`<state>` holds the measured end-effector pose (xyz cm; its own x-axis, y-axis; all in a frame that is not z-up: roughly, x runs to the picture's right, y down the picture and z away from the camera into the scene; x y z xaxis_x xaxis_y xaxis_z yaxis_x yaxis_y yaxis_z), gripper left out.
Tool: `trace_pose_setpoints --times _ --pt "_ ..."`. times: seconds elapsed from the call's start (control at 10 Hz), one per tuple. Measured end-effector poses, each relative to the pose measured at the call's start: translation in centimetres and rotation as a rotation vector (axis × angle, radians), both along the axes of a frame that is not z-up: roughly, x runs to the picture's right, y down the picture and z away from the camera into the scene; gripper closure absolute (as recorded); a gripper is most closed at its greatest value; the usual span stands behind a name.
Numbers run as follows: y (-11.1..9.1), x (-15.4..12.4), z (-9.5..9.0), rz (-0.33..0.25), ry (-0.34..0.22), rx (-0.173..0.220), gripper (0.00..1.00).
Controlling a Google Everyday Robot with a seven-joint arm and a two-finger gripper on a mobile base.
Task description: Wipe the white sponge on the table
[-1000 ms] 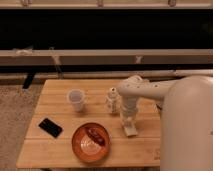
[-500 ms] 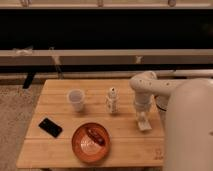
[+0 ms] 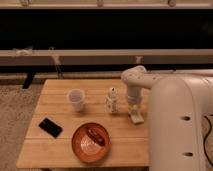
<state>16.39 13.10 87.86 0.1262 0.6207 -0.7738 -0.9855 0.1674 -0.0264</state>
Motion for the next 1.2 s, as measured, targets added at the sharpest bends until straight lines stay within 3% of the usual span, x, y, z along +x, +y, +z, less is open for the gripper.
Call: trace_pose_setpoints --times 0.3,0.5,0.7,1.0,1.2 --pt "-1.6 -6.0 1.2 -0.055 -0.103 -0.008 1.00" --pt "-0.6 -10.2 -0.1 -0.073 -0.162 -0.041 1.00" --pt "0.7 -11.4 -1.5 -0.069 -0.175 -0.074 0.96" --pt "2.9 -10.2 -4.6 -0.053 -0.168 -0.126 0.69" --pt "4.6 -6.7 -7.4 -0.026 -0.124 -0.160 0.44"
